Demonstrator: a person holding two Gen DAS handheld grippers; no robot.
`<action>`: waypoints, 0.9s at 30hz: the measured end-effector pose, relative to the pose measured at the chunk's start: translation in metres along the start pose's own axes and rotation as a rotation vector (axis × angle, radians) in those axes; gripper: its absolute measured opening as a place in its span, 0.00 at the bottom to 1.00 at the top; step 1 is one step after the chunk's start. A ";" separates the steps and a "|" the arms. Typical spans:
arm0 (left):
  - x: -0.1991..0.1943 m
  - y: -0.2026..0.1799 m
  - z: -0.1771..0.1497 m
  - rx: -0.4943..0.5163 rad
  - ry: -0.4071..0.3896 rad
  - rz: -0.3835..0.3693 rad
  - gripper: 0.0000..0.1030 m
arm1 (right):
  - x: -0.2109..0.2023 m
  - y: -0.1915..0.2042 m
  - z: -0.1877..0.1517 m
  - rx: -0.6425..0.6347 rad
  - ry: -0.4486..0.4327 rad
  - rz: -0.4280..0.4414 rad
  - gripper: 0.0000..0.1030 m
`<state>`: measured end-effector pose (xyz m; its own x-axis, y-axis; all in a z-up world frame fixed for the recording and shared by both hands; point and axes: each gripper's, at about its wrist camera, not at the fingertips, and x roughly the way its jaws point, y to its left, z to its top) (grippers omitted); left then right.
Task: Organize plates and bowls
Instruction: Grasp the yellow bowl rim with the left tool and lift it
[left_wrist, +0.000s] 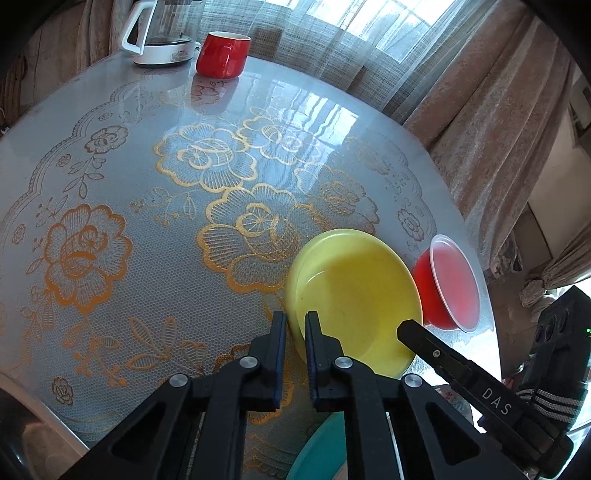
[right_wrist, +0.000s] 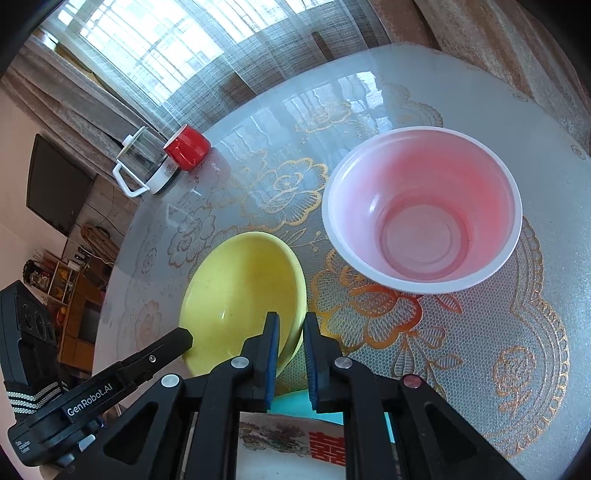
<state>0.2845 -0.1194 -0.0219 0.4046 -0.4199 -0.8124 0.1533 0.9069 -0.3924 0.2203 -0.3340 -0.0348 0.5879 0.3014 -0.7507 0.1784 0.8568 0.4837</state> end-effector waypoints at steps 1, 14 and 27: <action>-0.001 0.001 0.000 0.000 -0.002 0.004 0.10 | 0.001 0.001 0.000 -0.002 0.001 0.002 0.12; -0.034 0.013 -0.005 0.027 -0.087 0.032 0.10 | 0.002 0.025 0.000 -0.049 -0.001 0.039 0.13; -0.075 0.024 -0.018 0.052 -0.165 0.057 0.11 | -0.008 0.054 -0.010 -0.132 -0.021 0.100 0.12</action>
<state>0.2412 -0.0669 0.0217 0.5553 -0.3606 -0.7494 0.1709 0.9314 -0.3215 0.2178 -0.2856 -0.0068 0.6144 0.3800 -0.6915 0.0139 0.8711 0.4910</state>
